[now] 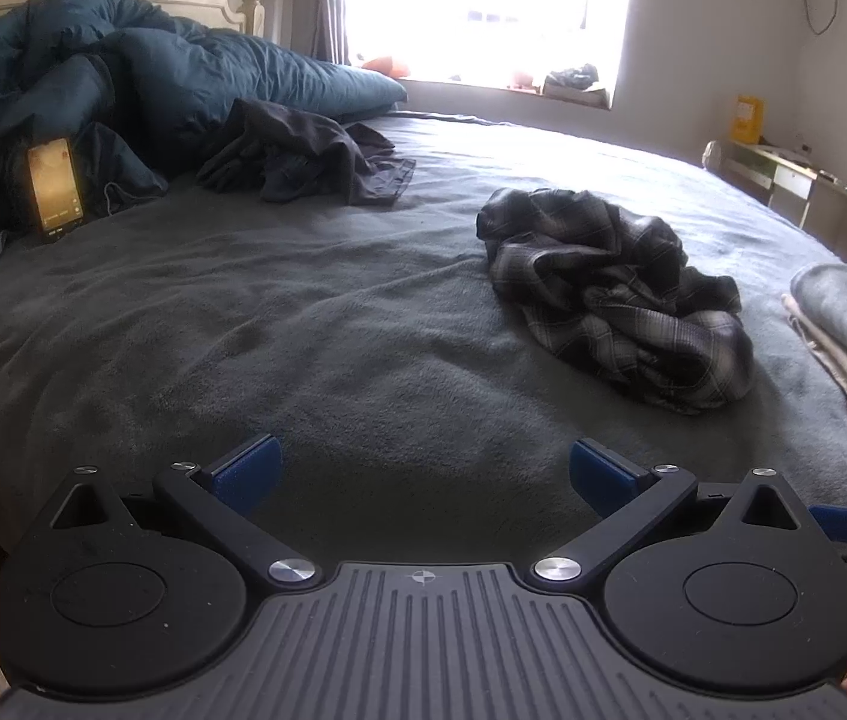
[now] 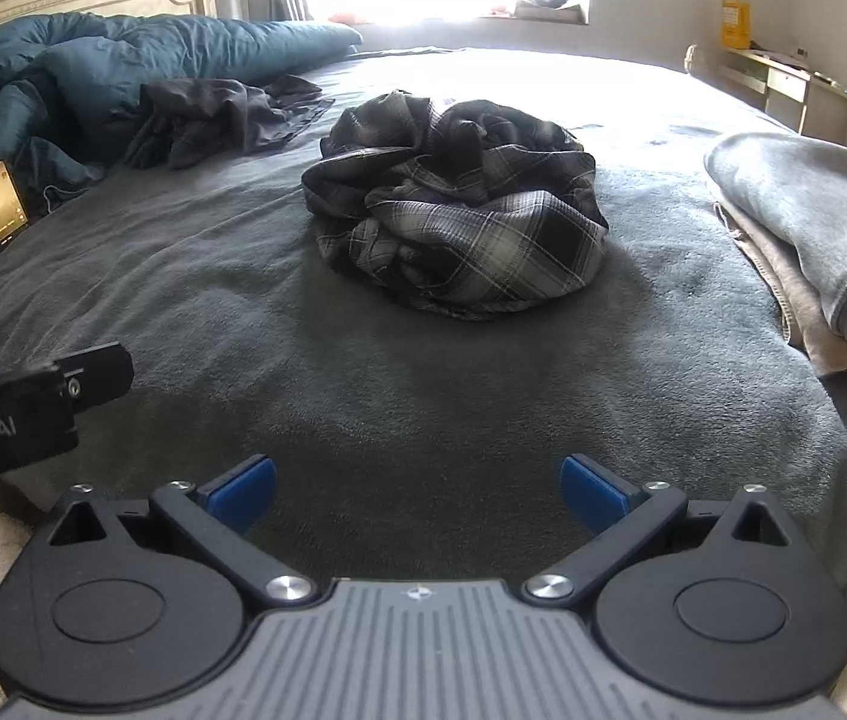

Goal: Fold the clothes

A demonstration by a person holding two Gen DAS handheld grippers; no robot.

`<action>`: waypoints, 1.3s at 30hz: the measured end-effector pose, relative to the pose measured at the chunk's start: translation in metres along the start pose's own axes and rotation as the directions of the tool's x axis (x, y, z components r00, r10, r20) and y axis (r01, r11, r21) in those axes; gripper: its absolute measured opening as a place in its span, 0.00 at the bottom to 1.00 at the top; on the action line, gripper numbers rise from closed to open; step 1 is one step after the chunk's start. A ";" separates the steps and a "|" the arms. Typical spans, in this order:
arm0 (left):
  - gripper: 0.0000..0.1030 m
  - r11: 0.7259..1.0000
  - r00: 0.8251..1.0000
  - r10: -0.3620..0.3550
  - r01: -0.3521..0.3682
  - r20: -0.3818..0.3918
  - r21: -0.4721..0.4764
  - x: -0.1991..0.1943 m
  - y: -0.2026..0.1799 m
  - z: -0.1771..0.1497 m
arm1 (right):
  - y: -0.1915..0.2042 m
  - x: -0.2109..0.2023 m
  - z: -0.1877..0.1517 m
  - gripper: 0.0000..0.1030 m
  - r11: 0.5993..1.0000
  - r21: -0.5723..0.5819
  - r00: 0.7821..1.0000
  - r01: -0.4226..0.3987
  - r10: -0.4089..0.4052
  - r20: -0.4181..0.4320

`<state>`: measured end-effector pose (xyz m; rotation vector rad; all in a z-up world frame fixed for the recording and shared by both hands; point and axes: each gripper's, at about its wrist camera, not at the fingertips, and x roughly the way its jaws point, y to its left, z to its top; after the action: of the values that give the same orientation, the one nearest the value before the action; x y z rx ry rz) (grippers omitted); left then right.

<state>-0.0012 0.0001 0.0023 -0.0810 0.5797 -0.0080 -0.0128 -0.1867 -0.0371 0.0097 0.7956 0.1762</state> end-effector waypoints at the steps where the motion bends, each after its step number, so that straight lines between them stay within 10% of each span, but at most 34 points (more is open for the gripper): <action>1: 1.00 1.000 1.000 0.003 -0.003 0.000 0.001 0.000 0.001 -0.001 | 0.000 0.000 0.000 1.00 1.000 -0.002 1.000 -0.001 0.001 0.002; 39: 1.00 0.999 0.999 0.032 -0.032 0.010 -0.021 -0.013 0.018 0.012 | 0.007 -0.032 0.018 1.00 0.999 0.015 0.994 0.051 -0.052 0.096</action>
<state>-0.0055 0.0190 0.0182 -0.0925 0.5706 0.0294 -0.0227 -0.1838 -0.0015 0.0089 0.7002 0.1210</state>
